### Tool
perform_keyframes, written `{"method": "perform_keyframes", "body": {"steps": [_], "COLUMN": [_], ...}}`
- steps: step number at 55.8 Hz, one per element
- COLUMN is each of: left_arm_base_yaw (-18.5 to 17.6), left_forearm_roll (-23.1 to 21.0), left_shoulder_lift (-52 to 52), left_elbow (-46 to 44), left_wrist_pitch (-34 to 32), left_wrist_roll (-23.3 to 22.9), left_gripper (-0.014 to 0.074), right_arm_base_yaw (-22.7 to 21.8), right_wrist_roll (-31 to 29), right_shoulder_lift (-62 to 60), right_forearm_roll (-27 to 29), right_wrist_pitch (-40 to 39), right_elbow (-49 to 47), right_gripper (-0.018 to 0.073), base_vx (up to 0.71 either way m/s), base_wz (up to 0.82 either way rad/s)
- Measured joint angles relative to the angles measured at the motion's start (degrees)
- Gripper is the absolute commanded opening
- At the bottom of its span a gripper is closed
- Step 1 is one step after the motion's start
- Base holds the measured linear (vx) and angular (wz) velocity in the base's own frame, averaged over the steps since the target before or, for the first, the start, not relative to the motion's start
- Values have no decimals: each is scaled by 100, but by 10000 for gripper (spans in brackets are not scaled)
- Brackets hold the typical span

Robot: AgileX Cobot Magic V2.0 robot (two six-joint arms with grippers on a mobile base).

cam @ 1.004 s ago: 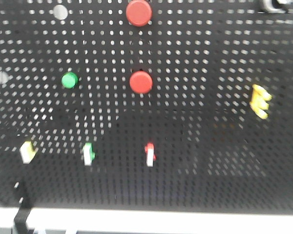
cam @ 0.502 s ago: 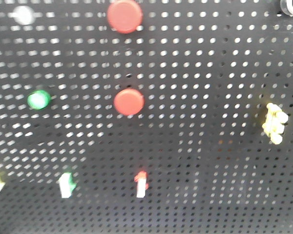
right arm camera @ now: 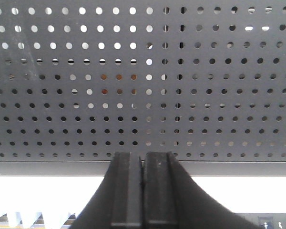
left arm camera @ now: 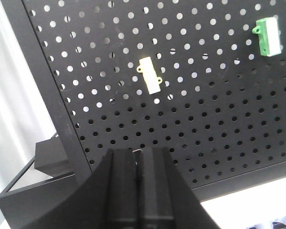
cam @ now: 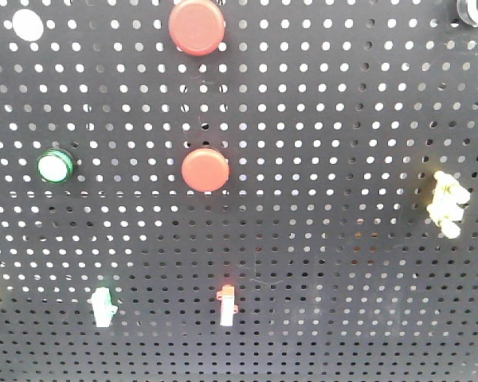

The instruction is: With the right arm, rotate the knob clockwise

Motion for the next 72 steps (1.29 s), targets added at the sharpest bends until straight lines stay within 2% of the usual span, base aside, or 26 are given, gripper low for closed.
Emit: {"method": "perform_keyframes", "body": {"steps": [14,25,31,40,50,56,65,72], "left_arm_base_yaw": [0,0,0,0,0,0,0,0], "left_forearm_roll": [0,0,0,0,0,0,0,0], "left_shoulder_lift": [0,0,0,0,0,0,0,0], "left_elbow": [0,0,0,0,0,0,0,0], "left_wrist_pitch": [0,0,0,0,0,0,0,0], "left_wrist_roll": [0,0,0,0,0,0,0,0], "left_gripper": [-6,-6,-6,-6,-6,-6,-6,-6], "right_arm_base_yaw": [0,0,0,0,0,0,0,0], "right_wrist_roll": [0,121,324,255,-95,-95,-95,-60], "right_shoulder_lift": [0,0,0,402,1772,2568,3237,3375], "right_forearm_roll": [0,150,296,182,-166,-216,-92,182], "right_wrist_pitch": [-96,-1098,-1201,-748,165,668,953,875], "right_elbow": [0,0,-251,-1534,-3521,-4528,-5353,-5531], "right_gripper": [-7,-7,-7,-7,-7,-7,-7,-7], "base_vx": [0,0,0,0,0,0,0,0], "base_wz": [0,0,0,0,0,0,0,0]}}
